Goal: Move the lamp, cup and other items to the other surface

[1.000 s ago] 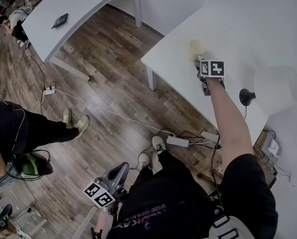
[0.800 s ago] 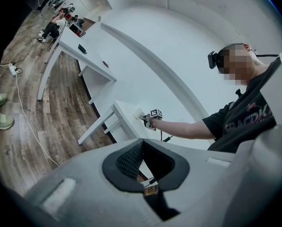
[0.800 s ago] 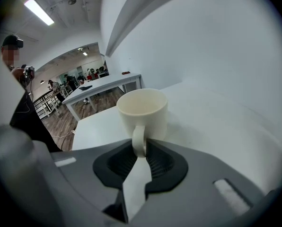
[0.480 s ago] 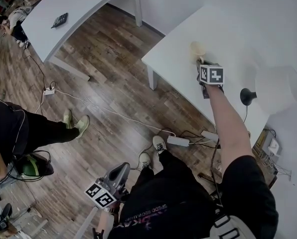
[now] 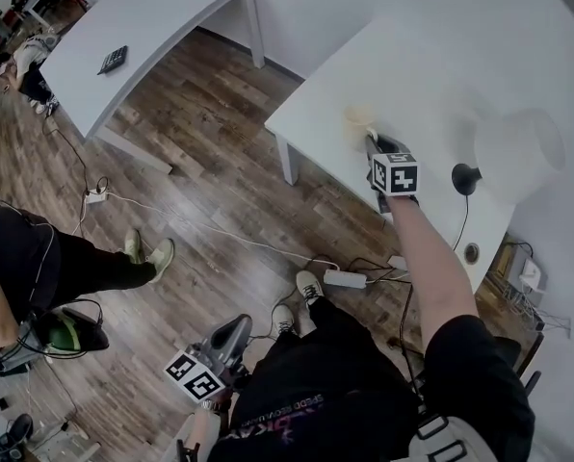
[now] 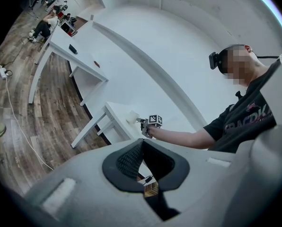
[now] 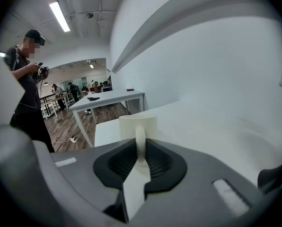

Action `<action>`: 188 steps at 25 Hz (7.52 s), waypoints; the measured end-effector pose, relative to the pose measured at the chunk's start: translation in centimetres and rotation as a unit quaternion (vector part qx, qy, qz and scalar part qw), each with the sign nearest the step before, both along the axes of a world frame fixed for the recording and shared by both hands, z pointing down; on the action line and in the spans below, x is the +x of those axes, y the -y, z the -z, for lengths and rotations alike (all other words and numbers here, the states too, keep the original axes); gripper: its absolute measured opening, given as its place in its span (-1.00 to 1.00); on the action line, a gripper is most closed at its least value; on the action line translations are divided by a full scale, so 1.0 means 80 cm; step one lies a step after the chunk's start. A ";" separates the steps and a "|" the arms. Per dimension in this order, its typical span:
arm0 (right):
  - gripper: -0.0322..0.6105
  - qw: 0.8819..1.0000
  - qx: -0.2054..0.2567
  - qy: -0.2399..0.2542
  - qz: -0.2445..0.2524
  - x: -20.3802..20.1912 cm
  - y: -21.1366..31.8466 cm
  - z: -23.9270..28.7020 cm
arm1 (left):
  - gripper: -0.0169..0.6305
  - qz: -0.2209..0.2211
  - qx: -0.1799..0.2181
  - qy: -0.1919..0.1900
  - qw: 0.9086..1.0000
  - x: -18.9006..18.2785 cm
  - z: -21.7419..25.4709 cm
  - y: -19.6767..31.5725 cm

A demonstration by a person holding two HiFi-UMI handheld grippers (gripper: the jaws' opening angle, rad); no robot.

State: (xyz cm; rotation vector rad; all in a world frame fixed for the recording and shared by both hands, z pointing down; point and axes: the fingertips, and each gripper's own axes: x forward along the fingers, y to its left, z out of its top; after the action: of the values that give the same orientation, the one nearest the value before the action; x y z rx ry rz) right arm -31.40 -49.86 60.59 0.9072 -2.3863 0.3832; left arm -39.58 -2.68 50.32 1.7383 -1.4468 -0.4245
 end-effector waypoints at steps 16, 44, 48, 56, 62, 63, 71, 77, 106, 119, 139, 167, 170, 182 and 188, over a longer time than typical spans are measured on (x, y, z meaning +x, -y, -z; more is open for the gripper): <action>-0.74 0.987 0.067 0.144 0.017 0.046 -0.110 0.149 | -0.96 -0.044 0.042 0.038 0.997 0.007 0.045 -0.014; -0.74 0.952 0.159 0.174 -0.194 0.371 -0.365 0.258 | -0.96 -0.332 0.093 0.000 0.939 0.160 0.042 -0.040; -0.74 0.944 0.162 0.164 -0.238 0.435 -0.413 0.253 | -0.96 -0.381 0.096 0.000 0.920 0.201 0.045 -0.047; -0.74 0.920 0.190 0.141 -0.312 0.571 -0.483 0.268 | -0.96 -0.464 0.110 -0.012 0.879 0.314 0.054 -0.037; -0.74 0.906 0.195 0.107 -0.360 0.709 -0.547 0.273 | -0.96 -0.523 0.107 -0.037 0.845 0.452 0.058 -0.056; -0.74 0.903 0.195 0.102 -0.369 0.735 -0.559 0.272 | -0.96 -0.533 0.107 -0.038 0.838 0.476 0.059 -0.062; -0.74 0.869 0.174 0.086 -0.455 0.935 -0.657 0.231 | -0.96 -0.573 0.087 -0.031 0.814 0.617 0.051 -0.107; -0.74 0.845 0.152 0.078 -0.508 1.051 -0.694 0.180 | -0.96 -0.591 0.056 -0.025 0.805 0.692 0.029 -0.126; -0.75 0.812 -0.094 0.023 -0.576 1.208 -0.656 -0.168 | -0.96 -0.552 -0.073 0.009 0.831 0.725 -0.034 -0.146; -0.71 0.794 -0.157 0.026 -0.586 1.192 -0.692 -0.213 | -0.96 -0.547 -0.069 0.001 0.834 0.721 -0.040 -0.148; -0.90 0.759 -0.112 0.073 -0.637 1.217 -0.759 -0.145 | -0.96 -0.561 -0.023 -0.016 0.827 0.729 -0.015 -0.134; -0.90 0.970 -0.002 0.231 -0.069 0.605 -0.671 0.213 | -0.96 -0.526 0.096 -0.021 0.845 0.624 0.059 -0.088; -0.90 0.970 -0.003 0.243 -0.011 0.524 -0.670 0.225 | -0.96 -0.515 0.107 -0.012 0.851 0.588 0.070 -0.080; -0.89 0.961 -0.040 0.251 0.110 0.343 -0.680 0.232 | -0.96 -0.446 0.123 -0.017 0.886 0.443 0.089 -0.058; -0.89 0.960 -0.043 0.241 0.134 0.291 -0.682 0.228 | -0.96 -0.425 0.122 -0.031 0.896 0.381 0.086 -0.066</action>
State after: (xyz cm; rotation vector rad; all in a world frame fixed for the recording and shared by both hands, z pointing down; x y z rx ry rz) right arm -8.11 4.67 42.35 0.4747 -2.8593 0.6549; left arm -9.11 2.57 43.46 2.3252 -0.4819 -0.1778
